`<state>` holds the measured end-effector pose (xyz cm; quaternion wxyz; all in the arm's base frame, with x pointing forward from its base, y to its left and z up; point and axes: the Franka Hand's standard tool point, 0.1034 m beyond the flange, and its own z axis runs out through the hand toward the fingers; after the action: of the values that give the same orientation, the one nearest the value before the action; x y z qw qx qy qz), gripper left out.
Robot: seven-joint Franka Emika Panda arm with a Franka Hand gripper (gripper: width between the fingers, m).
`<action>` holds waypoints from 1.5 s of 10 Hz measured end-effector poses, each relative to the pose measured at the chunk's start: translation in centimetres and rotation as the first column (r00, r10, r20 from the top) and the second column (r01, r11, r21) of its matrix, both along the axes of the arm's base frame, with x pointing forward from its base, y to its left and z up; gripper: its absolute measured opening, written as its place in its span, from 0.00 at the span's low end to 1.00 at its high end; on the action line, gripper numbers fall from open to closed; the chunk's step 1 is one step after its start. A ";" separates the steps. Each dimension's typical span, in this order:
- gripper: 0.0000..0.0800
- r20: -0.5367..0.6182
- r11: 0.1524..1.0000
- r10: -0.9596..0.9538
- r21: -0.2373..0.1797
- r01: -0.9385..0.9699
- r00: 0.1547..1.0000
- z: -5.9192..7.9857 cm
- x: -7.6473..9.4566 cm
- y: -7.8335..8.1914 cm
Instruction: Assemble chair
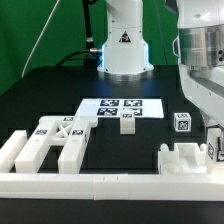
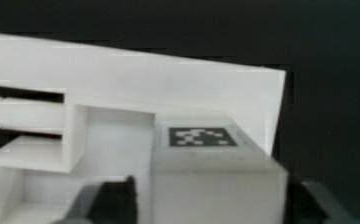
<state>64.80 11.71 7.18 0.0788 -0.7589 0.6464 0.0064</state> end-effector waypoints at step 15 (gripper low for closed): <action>0.36 0.026 0.471 0.879 -0.196 -0.860 0.476 0.0 0.6 0.0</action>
Offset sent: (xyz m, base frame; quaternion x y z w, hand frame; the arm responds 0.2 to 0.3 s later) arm 0.0092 0.0297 0.0010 0.0193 -0.0255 -0.4553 0.8897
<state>65.42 11.69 7.17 0.0448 -0.9842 0.1630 -0.0518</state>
